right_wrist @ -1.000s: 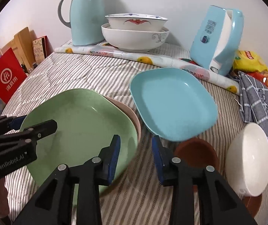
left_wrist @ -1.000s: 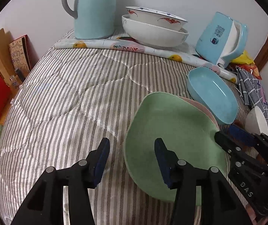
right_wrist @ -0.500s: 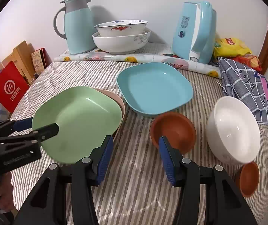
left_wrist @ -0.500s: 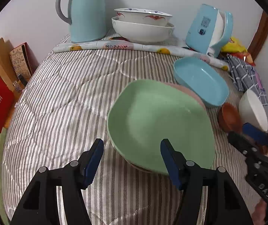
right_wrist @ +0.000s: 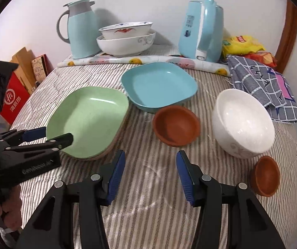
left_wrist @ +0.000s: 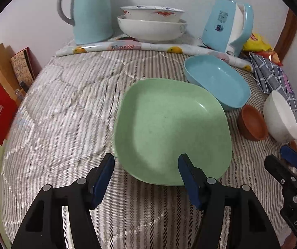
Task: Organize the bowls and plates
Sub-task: 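Lower the green plate onto the pink plate and open both grippers, then move both grippers to the rim of the blue square plate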
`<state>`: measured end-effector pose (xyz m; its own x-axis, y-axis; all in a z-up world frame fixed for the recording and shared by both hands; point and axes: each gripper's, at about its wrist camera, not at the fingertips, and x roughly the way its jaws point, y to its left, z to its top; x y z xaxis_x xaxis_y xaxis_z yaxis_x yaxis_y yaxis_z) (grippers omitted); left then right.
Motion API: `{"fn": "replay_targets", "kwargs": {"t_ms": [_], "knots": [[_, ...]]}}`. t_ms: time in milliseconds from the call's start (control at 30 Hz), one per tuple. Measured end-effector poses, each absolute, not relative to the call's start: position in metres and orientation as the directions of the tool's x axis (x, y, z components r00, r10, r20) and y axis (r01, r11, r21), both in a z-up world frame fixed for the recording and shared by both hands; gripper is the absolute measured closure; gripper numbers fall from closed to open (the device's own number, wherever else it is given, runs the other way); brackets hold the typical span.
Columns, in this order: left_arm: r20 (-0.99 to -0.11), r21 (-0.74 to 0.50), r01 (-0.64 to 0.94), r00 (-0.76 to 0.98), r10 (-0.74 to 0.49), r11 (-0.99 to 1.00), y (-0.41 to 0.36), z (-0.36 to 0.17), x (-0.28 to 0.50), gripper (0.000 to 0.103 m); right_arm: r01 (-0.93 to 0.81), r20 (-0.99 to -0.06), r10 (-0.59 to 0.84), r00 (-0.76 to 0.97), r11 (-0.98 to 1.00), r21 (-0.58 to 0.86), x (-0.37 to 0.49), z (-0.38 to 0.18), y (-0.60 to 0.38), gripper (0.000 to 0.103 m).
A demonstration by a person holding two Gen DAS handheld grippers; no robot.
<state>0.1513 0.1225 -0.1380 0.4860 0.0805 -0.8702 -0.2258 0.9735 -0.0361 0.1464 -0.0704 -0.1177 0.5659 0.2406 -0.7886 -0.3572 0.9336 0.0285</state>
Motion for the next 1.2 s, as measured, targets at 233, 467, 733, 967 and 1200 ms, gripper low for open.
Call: {"fn": "replay_targets", "kwargs": {"t_ms": [233, 467, 733, 967, 1200], "knots": [[-0.841, -0.024, -0.255, 0.528, 0.118, 0.967, 0.129, -0.114, 0.147, 0.041, -0.308, -0.759, 0.252, 0.600, 0.949, 0.072, 0.151, -0.107, -0.088, 0.045], [-0.793, -0.039, -0.243, 0.597, 0.118, 0.969, 0.119, -0.089, 0.155, 0.041, -0.265, -0.742, 0.222, 0.633, 0.962, 0.062, 0.156, -0.094, -0.104, 0.044], [-0.761, -0.065, -0.217, 0.643, 0.092, 0.974, 0.105, -0.065, 0.179, 0.041, -0.254, -0.734, 0.165, 0.659, 0.967, -0.010, 0.166, -0.071, -0.112, 0.035], [-0.763, -0.095, -0.158, 0.646, 0.030, 0.983, 0.099, -0.055, 0.212, 0.041, -0.234, -0.728, 0.194, 0.657, 0.971, 0.047, 0.192, -0.052, -0.118, 0.035], [-0.757, -0.093, -0.138, 0.653, 0.020, 0.986, 0.108, -0.051, 0.255, 0.041, -0.211, -0.704, 0.180, 0.687, 0.977, 0.045, 0.243, -0.039, -0.108, 0.035]]}}
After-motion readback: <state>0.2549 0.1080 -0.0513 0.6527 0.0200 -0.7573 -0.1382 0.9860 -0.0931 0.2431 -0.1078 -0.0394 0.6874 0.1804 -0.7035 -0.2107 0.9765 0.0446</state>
